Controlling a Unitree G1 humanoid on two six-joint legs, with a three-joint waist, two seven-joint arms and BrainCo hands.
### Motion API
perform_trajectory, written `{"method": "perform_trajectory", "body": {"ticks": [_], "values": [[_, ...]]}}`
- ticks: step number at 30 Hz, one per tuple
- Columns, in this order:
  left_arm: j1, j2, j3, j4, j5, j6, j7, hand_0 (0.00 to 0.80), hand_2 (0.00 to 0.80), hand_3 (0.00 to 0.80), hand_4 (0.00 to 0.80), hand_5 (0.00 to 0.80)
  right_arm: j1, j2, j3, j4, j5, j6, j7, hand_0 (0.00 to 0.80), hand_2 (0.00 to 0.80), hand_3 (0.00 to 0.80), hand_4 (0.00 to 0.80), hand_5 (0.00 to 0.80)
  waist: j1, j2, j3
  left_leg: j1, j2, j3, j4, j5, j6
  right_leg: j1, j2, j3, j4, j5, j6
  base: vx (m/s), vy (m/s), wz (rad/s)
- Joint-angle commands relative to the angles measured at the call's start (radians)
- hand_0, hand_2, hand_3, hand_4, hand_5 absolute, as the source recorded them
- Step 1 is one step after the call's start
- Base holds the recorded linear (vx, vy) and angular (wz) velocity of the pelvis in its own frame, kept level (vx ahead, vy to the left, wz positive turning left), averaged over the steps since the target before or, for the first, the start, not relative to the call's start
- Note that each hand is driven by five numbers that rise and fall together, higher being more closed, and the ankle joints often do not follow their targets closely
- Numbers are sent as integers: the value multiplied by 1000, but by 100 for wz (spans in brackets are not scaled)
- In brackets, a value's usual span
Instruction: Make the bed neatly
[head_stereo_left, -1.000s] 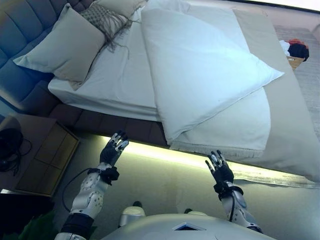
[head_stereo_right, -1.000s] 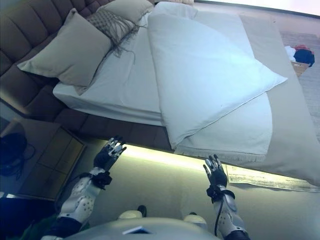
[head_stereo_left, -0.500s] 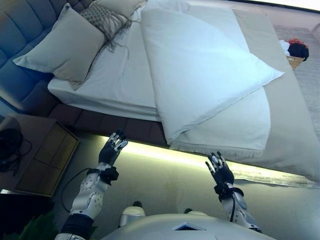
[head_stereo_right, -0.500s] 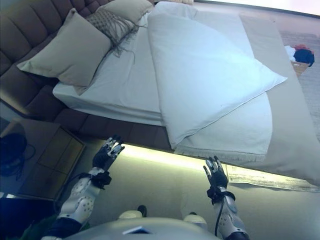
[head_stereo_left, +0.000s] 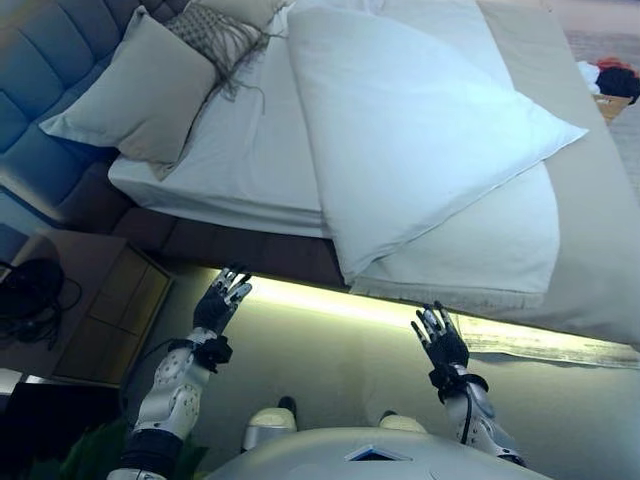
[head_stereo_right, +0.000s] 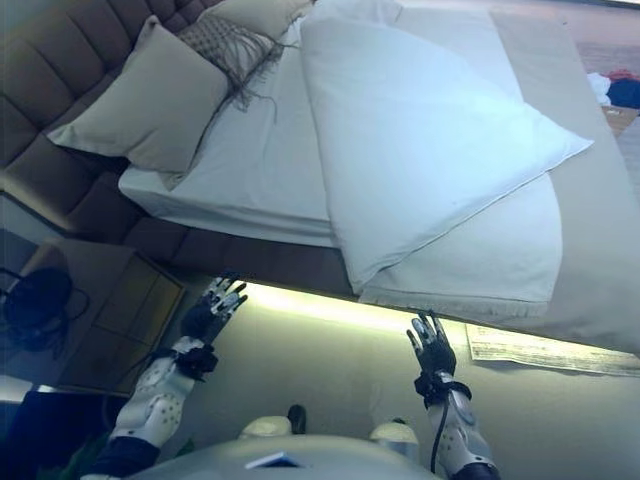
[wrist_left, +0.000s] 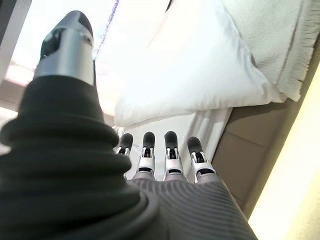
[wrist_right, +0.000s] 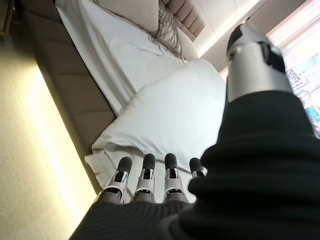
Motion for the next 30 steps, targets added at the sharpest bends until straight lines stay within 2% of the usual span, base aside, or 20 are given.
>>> {"method": "perform_trajectory", "body": {"ticks": [1, 3, 5, 7, 10, 12, 14, 18, 20, 22, 24, 26, 28, 30], "values": [[-67, 35, -20, -36, 36, -11, -36, 0, 0, 0, 0, 0, -46, 21, 14, -73, 28, -75, 0, 0, 0, 0, 0, 0, 18, 7, -6, -58, -82, 13, 137, -81, 151, -169, -81, 113, 324, 215, -34, 84, 237, 16], [-72, 42, -29, -30, 34, -1, -32, 0, 0, 0, 0, 0, -33, 26, 20, -86, 37, -72, 1, 0, 0, 0, 0, 0, 7, 21, 1, -48, -97, 2, 139, -82, 160, -222, -73, 130, 435, 230, -42, 100, 190, 23], [-73, 48, -23, -31, 21, 4, -25, 0, 0, 0, 0, 0, -13, 24, 26, -102, 26, -60, 20, 0, 0, 0, 0, 0, -11, 27, 5, -37, -102, 11, 132, -90, 159, -276, -60, 129, 434, 252, -46, 124, 71, 11], [-66, 49, -20, -41, 4, 6, -4, 0, 0, 0, 0, 0, 1, 22, 26, -108, 6, -47, 30, 0, 0, 0, 0, 0, -27, 15, 12, -26, -108, 19, 136, -109, 146, -290, -44, 113, 317, 268, -33, 180, -70, -3], [-71, 51, -28, -37, -9, -15, 20, 0, 0, 0, 0, 0, -18, 13, 20, -81, 14, -44, 56, 0, 0, 0, 0, 0, -52, -26, 23, -11, -124, 17, 150, -164, 128, -313, -41, 108, 20, 335, 8, 236, -181, -13], [-71, 52, -22, -26, -11, -29, 7, 0, 0, 0, 0, 0, -38, 6, 14, -65, 9, -30, 53, 0, 0, 0, 0, 0, -62, -36, 28, -4, -119, 17, 154, -191, 123, -321, -30, 116, -138, 347, 21, 268, -172, -12], [-55, 53, -8, -28, -18, -32, -3, 0, 0, 0, 0, 0, -41, 6, 14, -53, -1, -17, 50, 0, 0, 0, 0, 0, -63, -40, 30, 7, -108, 18, 156, -212, 123, -325, -23, 113, -217, 376, 32, 306, -178, 4], [-17, 50, 17, -44, -20, -24, -11, 0, 0, 0, 0, 0, -1, 8, 8, -38, 0, -24, 81, 0, 0, 0, 0, 0, -63, -58, 29, 24, -79, 0, 174, -242, 122, -339, -25, 130, -219, 384, 36, 329, -244, 14], [23, 53, 29, -60, -6, -24, -29, 0, 0, 0, 0, 0, 20, 4, -6, -38, 7, -12, 92, 0, 0, 0, 0, 0, -56, -68, 23, 44, -48, -23, 186, -255, 104, -317, -28, 130, -206, 362, 43, 454, -394, 55], [52, 53, 40, -69, -3, -21, -33, 0, 0, 0, 0, 0, 23, -4, -5, -41, 6, 3, 79, 0, 0, 0, 0, 0, -47, -73, 10, 64, -12, -32, 194, -261, 77, -292, -13, 128, -195, 337, 50, 439, -421, 55], [75, 53, 51, -64, -18, -18, -34, 0, 0, 0, 0, 0, 25, -14, 6, -57, -1, 17, 51, 0, 0, 0, 0, 0, -46, -71, -1, 90, 34, -40, 194, -231, 51, -290, 8, 140, -144, 317, 44, 403, -413, 20], [99, 58, 66, -60, -38, -23, -61, 0, 0, 0, 0, 0, 30, -36, 13, -76, 17, 34, 61, 0, 0, 0, 0, 0, -48, -63, -12, 94, 88, -55, 219, -133, 17, -270, 52, 150, -101, 275, 19, 363, -395, 22], [122, 49, 57, -80, -44, -42, -67, 0, 0, 0, 0, 0, 36, -55, 4, -77, 10, 48, 70, 0, 0, 0, 0, 0, -47, -62, -21, 63, 113, -60, 276, -49, 2, -234, 94, 143, -100, 236, -21, 291, -352, 10], [130, 41, 44, -110, -44, -51, -50, 0, 0, 0, 0, 0, 31, -72, -8, -64, 9, 49, 76, 0, 0, 0, 0, 0, -44, -64, -22, 22, 116, -57, 344, -7, 2, -209, 116, 124, -95, 201, -55, 219, -306, -3]]}}
